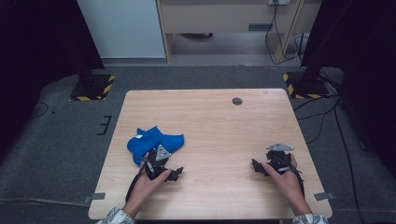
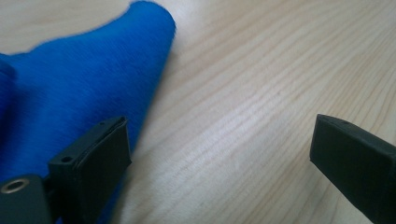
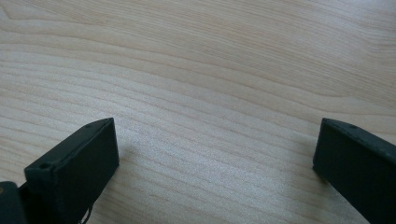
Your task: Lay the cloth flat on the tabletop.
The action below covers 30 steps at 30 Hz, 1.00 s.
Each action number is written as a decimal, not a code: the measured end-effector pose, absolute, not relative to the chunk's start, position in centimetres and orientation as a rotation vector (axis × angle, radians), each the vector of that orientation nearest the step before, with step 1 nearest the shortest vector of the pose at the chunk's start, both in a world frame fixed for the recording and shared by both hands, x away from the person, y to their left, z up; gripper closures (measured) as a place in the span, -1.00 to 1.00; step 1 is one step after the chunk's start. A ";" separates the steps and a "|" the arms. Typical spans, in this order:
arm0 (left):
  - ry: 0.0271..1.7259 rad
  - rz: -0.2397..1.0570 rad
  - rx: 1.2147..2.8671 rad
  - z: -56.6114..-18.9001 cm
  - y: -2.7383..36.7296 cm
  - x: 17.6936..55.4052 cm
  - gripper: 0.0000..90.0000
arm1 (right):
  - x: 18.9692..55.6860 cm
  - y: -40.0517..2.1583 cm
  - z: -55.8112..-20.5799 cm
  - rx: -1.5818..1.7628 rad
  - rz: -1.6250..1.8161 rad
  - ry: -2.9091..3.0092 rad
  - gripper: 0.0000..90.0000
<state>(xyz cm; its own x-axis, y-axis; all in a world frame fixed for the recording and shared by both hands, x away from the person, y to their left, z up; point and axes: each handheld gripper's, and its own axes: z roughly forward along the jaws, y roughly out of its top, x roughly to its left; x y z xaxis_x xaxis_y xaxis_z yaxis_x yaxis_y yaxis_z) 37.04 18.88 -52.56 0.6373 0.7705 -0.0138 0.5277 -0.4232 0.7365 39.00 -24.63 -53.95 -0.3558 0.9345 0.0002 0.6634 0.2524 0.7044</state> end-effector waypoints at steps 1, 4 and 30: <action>1.013 0.426 2.107 -52.4 19.0 37.0 -0.89 | 39.0 -24.6 -54.0 1.453 0.870 2.110 -0.99; 1.016 0.437 2.082 -52.0 19.4 37.0 -0.88 | 39.0 -24.6 -54.0 1.454 0.870 2.111 -0.99; 1.197 0.660 1.918 -49.3 27.0 39.1 -0.87 | 39.0 -24.6 -53.9 1.452 0.870 2.115 -0.99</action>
<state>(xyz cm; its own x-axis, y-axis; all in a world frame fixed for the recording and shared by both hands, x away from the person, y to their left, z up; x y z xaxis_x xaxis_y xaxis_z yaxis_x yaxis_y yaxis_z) 39.07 27.03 -49.31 0.4251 0.9047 0.0298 0.5080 -0.2657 0.8193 39.01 -24.64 -53.94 -0.3599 0.9330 0.0007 0.6637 0.2555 0.7030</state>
